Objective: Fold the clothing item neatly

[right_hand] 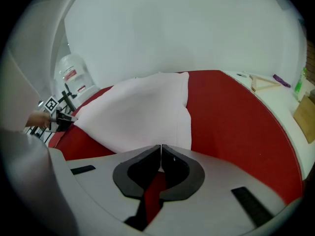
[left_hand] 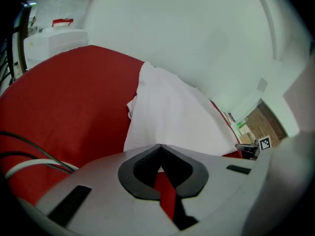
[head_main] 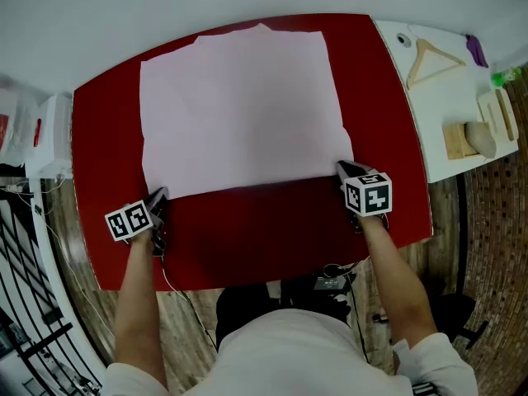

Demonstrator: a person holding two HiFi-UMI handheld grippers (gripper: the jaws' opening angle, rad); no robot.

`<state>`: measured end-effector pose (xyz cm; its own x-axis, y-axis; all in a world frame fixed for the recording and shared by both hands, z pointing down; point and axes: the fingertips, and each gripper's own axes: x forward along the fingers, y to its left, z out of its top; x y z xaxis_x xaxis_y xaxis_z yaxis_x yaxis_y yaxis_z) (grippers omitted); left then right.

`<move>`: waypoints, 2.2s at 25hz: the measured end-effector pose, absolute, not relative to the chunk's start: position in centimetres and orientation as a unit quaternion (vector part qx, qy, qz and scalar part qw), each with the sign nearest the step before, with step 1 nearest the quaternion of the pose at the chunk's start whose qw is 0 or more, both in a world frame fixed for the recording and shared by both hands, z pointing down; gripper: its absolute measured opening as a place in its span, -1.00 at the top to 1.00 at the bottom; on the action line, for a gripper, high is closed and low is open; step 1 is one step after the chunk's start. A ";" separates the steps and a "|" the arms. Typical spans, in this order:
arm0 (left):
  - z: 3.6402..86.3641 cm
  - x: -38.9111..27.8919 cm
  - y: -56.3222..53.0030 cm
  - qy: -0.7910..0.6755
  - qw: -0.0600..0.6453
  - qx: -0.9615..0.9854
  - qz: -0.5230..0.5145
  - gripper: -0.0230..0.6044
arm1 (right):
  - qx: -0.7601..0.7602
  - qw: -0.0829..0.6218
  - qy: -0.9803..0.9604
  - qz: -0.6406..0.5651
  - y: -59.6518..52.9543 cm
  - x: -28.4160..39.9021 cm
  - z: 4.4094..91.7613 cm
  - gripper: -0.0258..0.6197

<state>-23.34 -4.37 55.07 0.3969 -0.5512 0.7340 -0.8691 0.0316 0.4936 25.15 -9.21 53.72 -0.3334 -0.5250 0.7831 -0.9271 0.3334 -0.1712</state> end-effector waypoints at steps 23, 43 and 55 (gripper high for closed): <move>46.1 -21.4 -1.3 -0.480 0.396 0.779 0.074 0.91 | 0.560 0.196 -0.762 0.260 -6.3 23.8 45.4 0.86; 35.6 -15.3 11.8 -0.369 0.315 0.874 -0.020 0.91 | 0.450 -0.005 -0.853 0.266 8.9 10.2 34.1 0.86; 33.4 -15.5 17.2 -0.386 0.316 0.867 -0.020 0.91 | 0.458 0.017 -0.853 0.251 13.8 9.5 32.1 0.86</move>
